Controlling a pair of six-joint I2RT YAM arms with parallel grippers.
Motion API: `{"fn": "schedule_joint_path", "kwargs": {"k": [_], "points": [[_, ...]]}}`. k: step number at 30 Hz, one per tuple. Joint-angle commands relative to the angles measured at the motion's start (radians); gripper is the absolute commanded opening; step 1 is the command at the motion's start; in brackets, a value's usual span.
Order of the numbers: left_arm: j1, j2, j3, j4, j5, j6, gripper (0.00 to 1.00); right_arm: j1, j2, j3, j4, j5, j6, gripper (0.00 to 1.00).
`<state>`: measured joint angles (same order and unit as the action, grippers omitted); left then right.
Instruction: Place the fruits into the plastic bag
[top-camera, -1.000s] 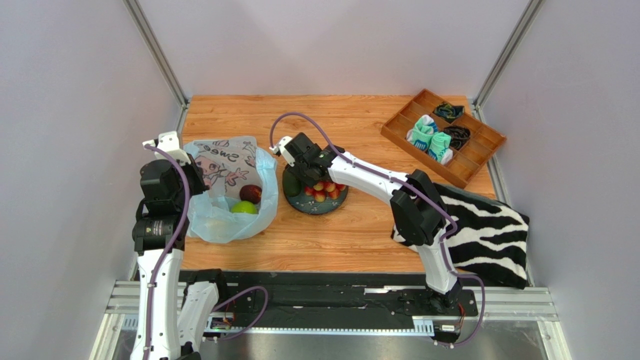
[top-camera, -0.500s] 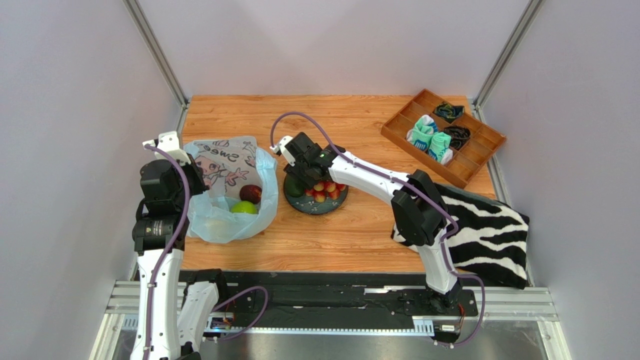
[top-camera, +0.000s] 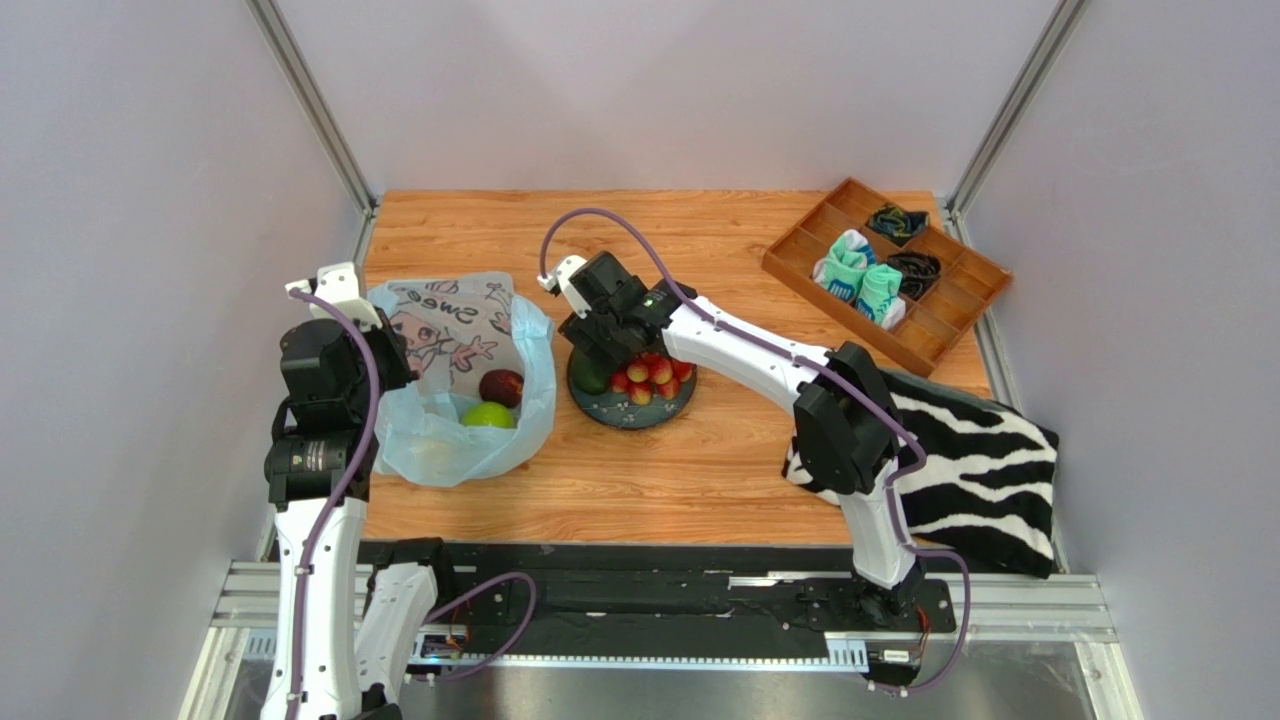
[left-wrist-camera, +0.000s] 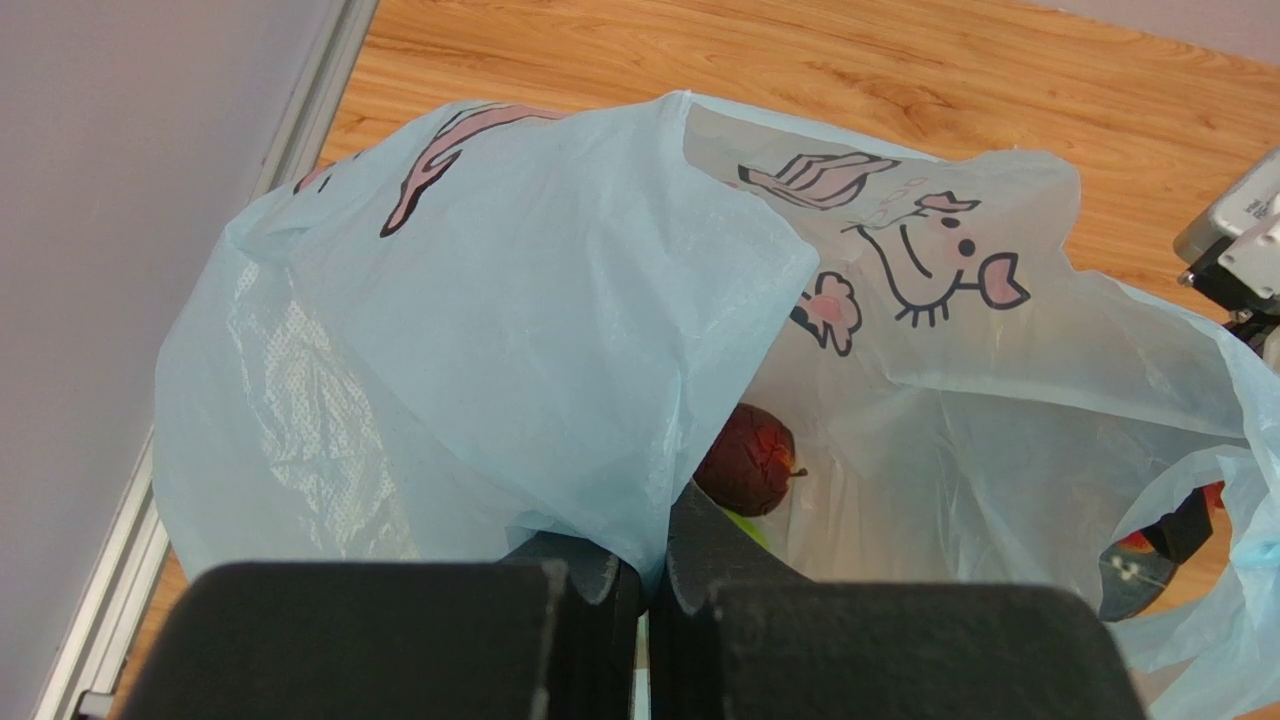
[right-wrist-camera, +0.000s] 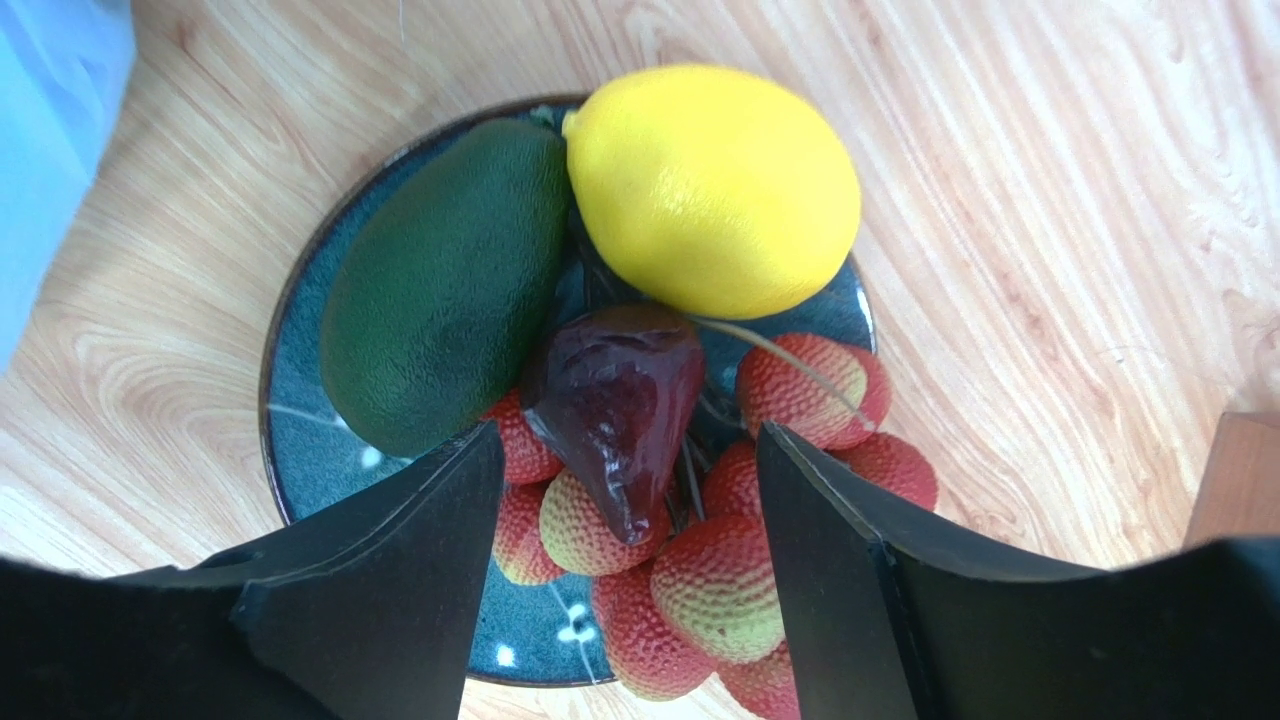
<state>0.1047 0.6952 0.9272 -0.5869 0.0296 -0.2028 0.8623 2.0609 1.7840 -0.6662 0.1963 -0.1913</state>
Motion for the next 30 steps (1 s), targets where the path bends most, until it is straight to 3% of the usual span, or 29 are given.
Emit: {"fn": "schedule_joint_path", "kwargs": {"k": [1,8,30], "points": [[-0.002,-0.002,-0.001,0.027,0.015,-0.006,0.00,-0.006,0.018,0.054,0.013,-0.003,-0.011,0.67],[-0.002,-0.002,-0.001,0.027,0.018,-0.006,0.00,-0.029,0.025,0.058,0.002,-0.073,0.004,0.63],[-0.002,0.000,-0.002,0.027,0.016,-0.006,0.00,-0.052,0.061,0.058,-0.018,-0.155,0.030,0.66]]}}
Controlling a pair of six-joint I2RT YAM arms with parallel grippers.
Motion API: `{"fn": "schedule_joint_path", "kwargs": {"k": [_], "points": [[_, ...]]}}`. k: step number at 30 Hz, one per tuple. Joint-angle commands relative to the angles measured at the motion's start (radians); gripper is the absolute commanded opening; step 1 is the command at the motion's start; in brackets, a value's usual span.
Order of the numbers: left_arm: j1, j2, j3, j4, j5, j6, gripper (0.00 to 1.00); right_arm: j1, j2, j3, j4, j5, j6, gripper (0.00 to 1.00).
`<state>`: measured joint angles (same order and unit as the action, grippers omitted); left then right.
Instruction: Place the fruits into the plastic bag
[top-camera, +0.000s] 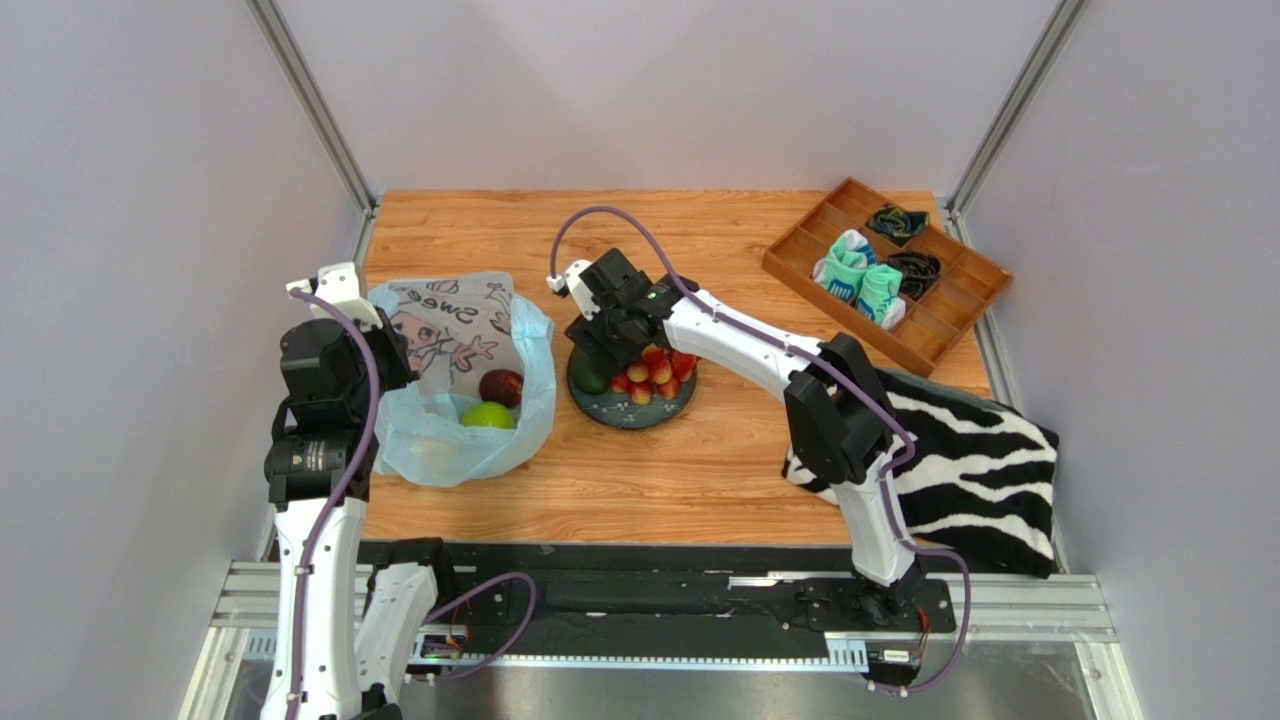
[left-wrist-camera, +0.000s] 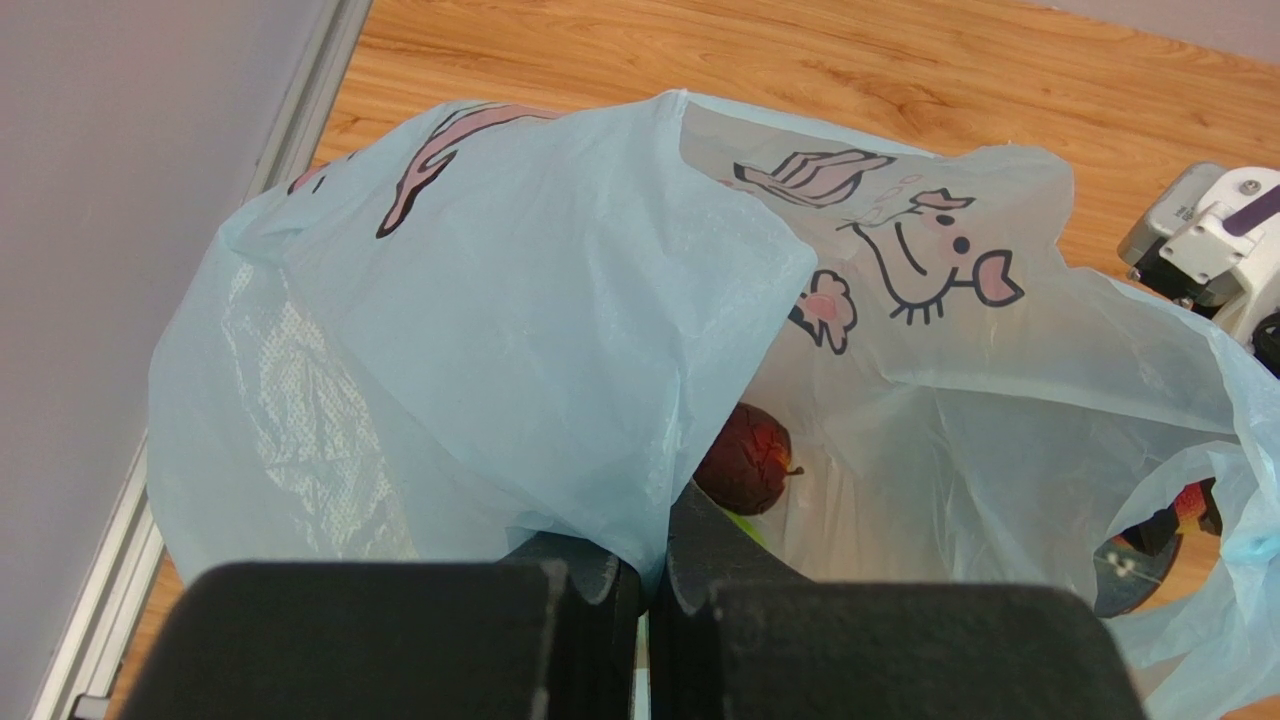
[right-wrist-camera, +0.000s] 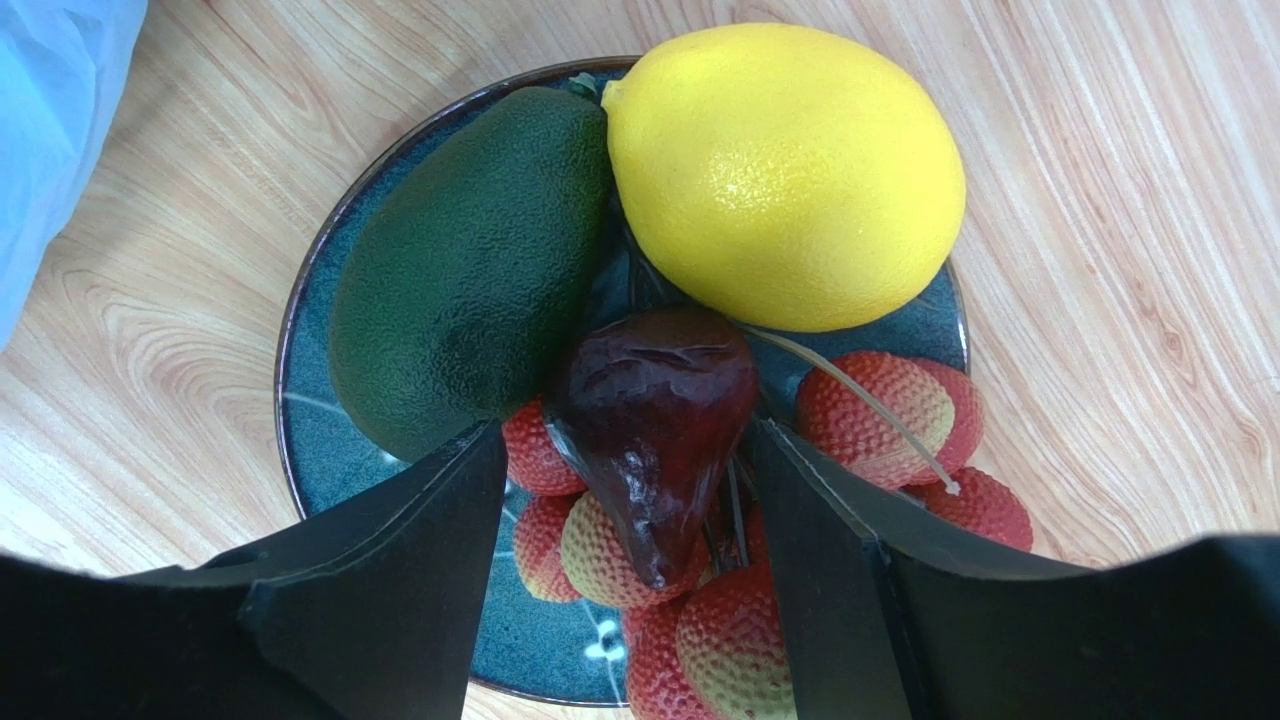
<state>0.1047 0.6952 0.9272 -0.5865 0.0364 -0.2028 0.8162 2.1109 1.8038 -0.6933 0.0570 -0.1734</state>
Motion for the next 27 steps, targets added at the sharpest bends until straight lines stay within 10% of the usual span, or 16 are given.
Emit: {"fn": "schedule_joint_path", "kwargs": {"k": [1,27], "points": [[0.000,0.000,-0.002,0.027,0.010,-0.004,0.00,-0.008,0.015,0.039,0.009,-0.017,0.014,0.66],[-0.002,-0.002,-0.002,0.027,0.008,-0.003,0.00,-0.012,-0.048,0.005,0.020,-0.023,0.026,0.40]]}}
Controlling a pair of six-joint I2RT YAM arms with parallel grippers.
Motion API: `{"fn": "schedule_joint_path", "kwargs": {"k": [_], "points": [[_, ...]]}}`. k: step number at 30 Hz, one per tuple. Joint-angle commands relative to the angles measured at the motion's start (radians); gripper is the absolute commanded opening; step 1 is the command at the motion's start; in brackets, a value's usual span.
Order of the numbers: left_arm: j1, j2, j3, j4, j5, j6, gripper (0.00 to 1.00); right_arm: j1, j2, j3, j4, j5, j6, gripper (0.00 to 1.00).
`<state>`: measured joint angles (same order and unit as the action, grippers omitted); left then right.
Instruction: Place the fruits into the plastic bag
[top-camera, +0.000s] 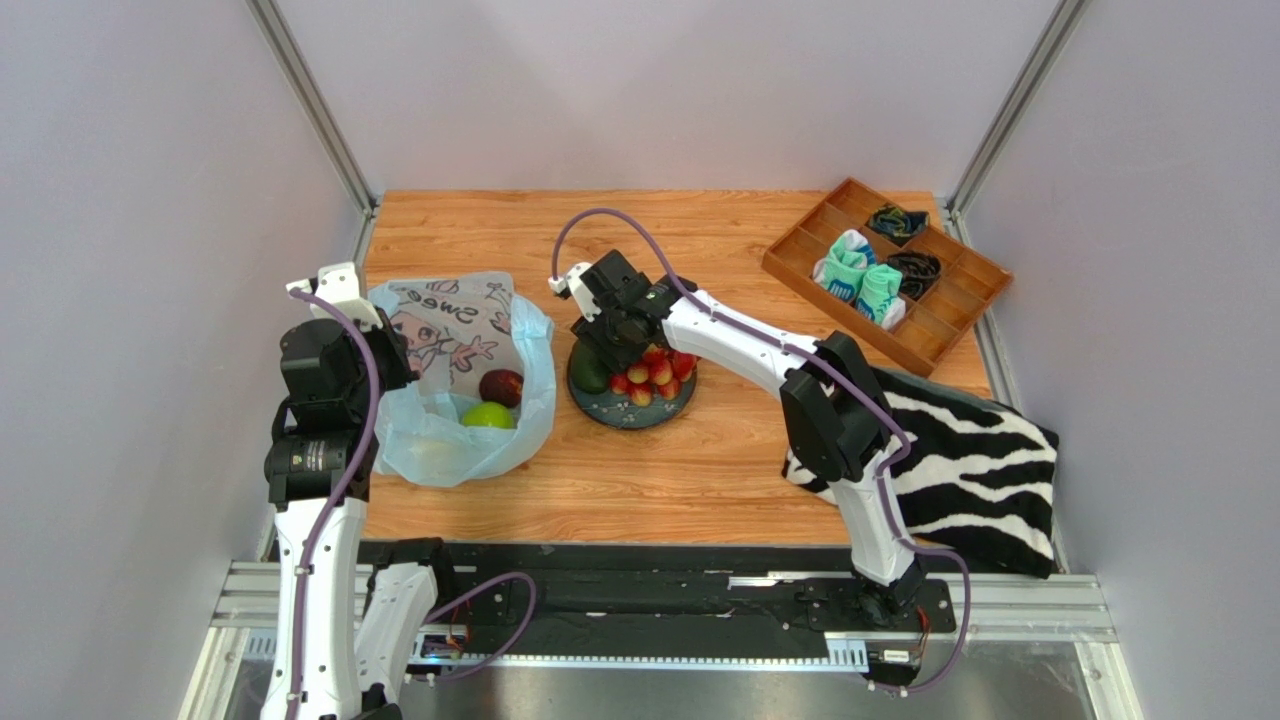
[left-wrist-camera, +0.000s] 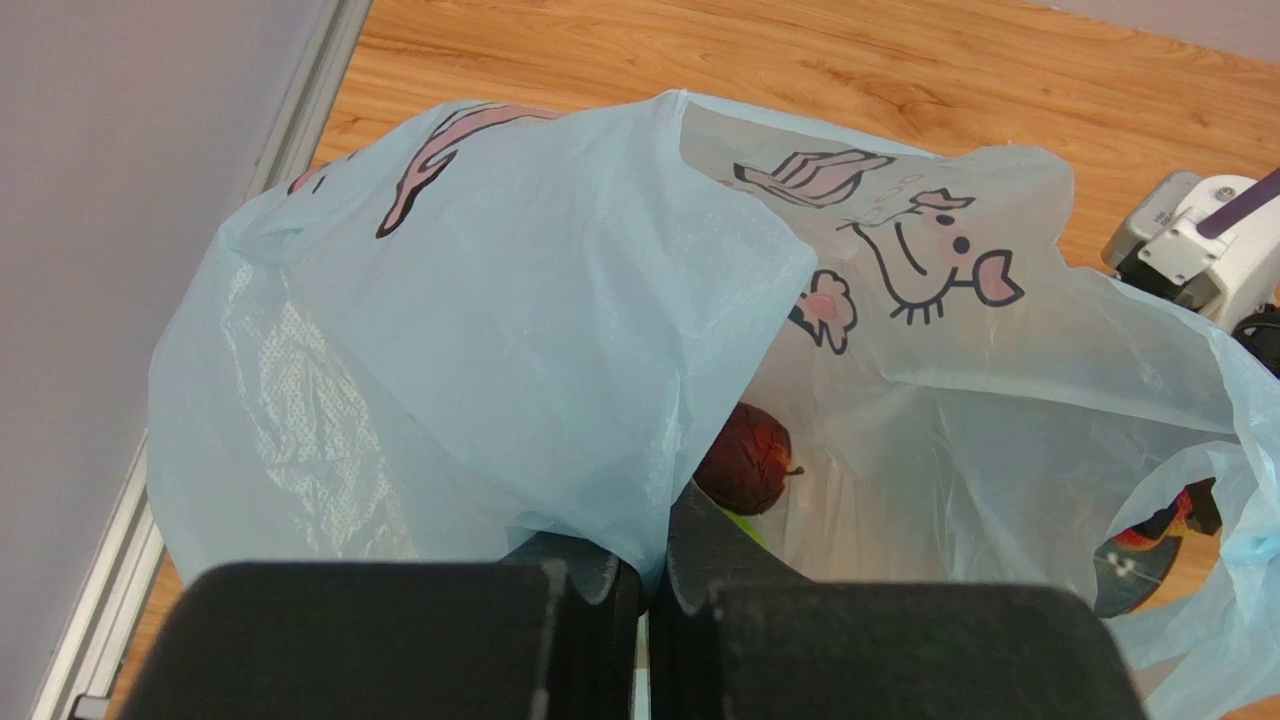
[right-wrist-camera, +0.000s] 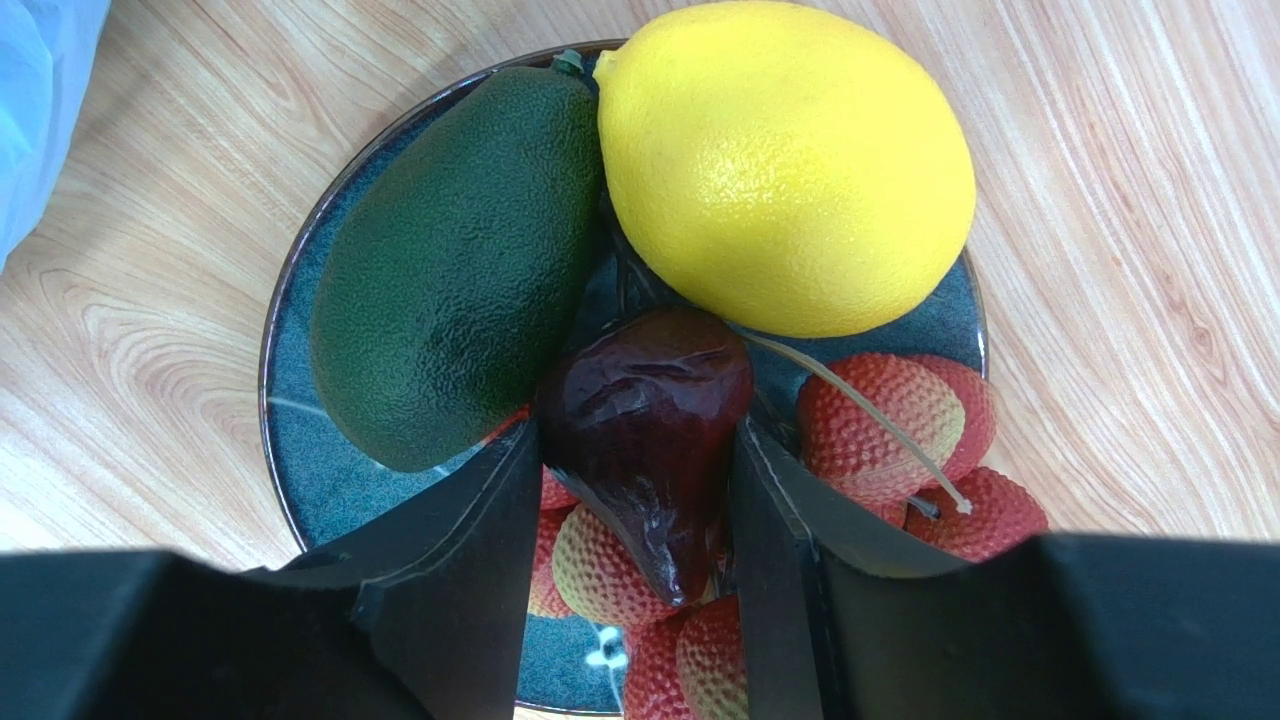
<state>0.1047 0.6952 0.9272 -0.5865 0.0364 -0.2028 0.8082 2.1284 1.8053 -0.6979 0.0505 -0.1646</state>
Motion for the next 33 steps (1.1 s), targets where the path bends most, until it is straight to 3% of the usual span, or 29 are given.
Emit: {"fn": "schedule_joint_path", "kwargs": {"k": [1,17,28,33], "points": [[-0.002,-0.002,-0.002,0.027,0.008,-0.003,0.00,-0.003,-0.086,0.002,0.021,-0.037,0.023,0.40],[0.000,0.001,-0.002,0.027,0.011,-0.004,0.00,0.011,-0.298,-0.124,0.067,-0.127,0.079,0.36],[0.001,-0.002,-0.001,0.028,0.023,-0.009,0.00,0.203,-0.681,-0.228,0.262,-0.075,0.099,0.35],[-0.002,0.001,0.002,0.034,0.036,-0.017,0.00,0.296,-0.697,-0.233,0.401,-0.141,0.132,0.35]]}}
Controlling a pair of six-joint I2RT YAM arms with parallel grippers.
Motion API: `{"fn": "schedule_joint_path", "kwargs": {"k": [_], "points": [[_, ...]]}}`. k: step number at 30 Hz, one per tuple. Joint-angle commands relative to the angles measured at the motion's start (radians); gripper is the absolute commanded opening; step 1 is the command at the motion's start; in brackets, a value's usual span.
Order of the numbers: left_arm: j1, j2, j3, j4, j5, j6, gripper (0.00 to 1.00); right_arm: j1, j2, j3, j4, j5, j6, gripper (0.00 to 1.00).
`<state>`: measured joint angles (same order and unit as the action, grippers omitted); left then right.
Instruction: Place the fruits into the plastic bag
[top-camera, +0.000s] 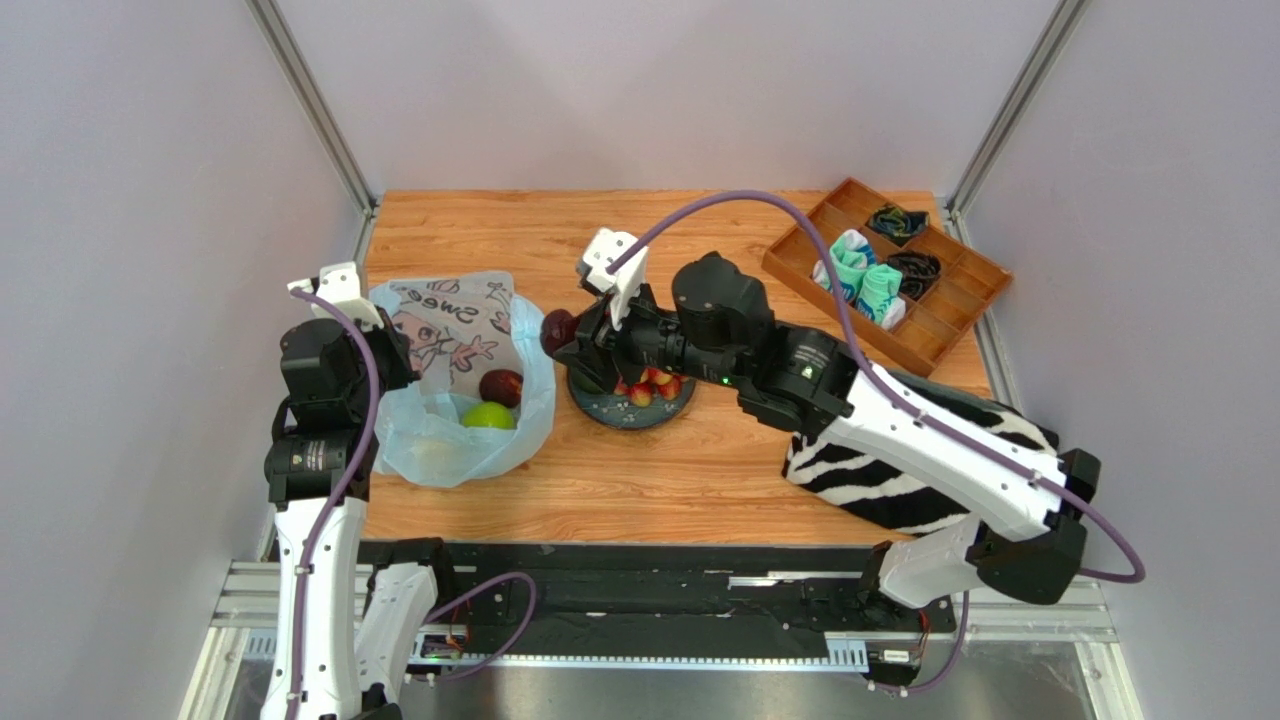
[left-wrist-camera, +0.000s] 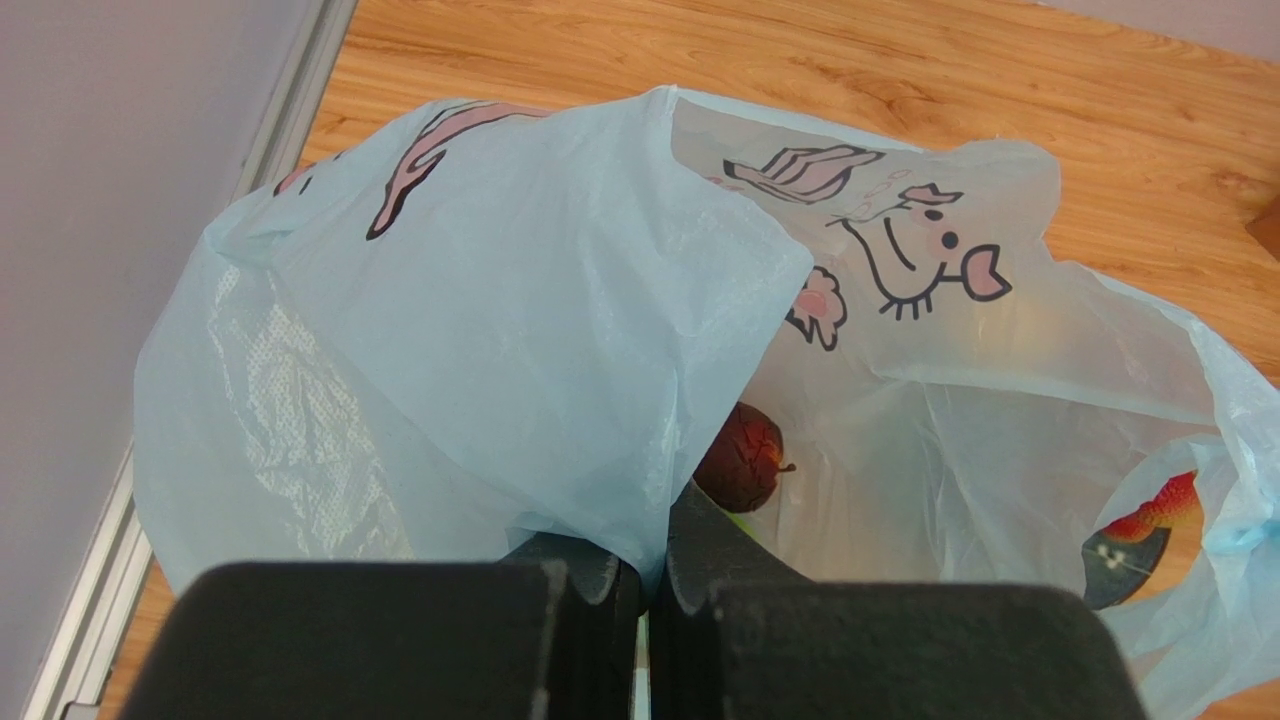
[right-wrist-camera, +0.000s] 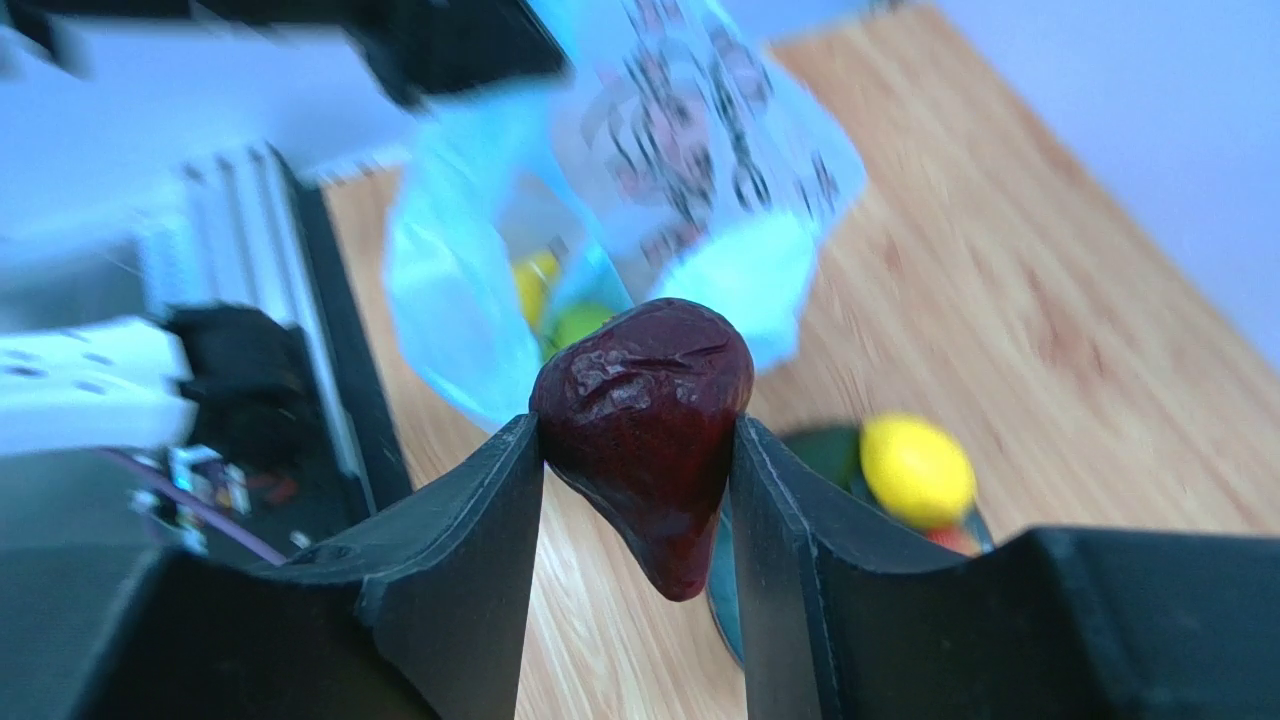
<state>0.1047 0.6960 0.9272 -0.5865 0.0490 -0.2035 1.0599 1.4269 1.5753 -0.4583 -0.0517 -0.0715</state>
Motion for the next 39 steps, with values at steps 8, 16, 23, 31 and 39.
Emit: {"fn": "schedule_joint_path", "kwargs": {"k": [8,16,23,31,39], "points": [[-0.002,0.010,0.007,0.050,0.040,-0.054,0.00,0.143,0.348,0.302,0.055,0.050,0.027,0.34],[-0.002,0.016,0.022,0.065,0.032,-0.085,0.00,0.178,0.645,0.538,-0.117,0.294,0.038,0.34],[0.000,0.051,0.048,0.085,0.046,-0.088,0.00,0.173,0.773,0.611,-0.129,0.441,0.058,0.38],[0.000,0.053,0.030,0.091,0.046,-0.083,0.00,0.147,0.816,0.595,-0.097,0.434,0.110,0.43],[0.016,0.046,0.021,0.091,0.061,-0.086,0.00,0.132,0.833,0.589,-0.089,0.377,0.139,0.71]]}}
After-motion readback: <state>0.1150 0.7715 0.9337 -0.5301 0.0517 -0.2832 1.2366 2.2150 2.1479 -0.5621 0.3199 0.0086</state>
